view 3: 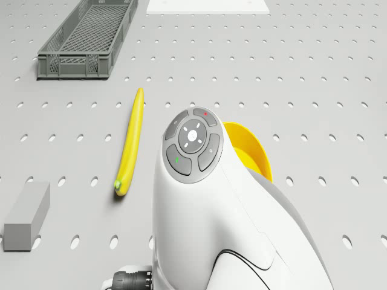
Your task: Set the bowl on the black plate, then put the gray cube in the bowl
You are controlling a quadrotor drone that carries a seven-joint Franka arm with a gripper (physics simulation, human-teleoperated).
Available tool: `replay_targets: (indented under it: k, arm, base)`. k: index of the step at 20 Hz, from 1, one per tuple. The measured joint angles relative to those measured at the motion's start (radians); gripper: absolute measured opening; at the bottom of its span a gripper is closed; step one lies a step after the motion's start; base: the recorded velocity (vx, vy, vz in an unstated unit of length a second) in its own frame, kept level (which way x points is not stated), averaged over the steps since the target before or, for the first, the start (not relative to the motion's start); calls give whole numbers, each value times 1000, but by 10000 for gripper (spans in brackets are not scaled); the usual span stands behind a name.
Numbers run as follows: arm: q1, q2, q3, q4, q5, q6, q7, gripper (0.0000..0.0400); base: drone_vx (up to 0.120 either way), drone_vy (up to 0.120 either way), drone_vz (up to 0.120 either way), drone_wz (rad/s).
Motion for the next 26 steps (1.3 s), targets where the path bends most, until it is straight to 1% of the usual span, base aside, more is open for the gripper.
replay_targets:
  k: [26]
  arm:
    - [-10,-46,7,2,19,43,8,400]
  base:
    - [120,0,0,0]
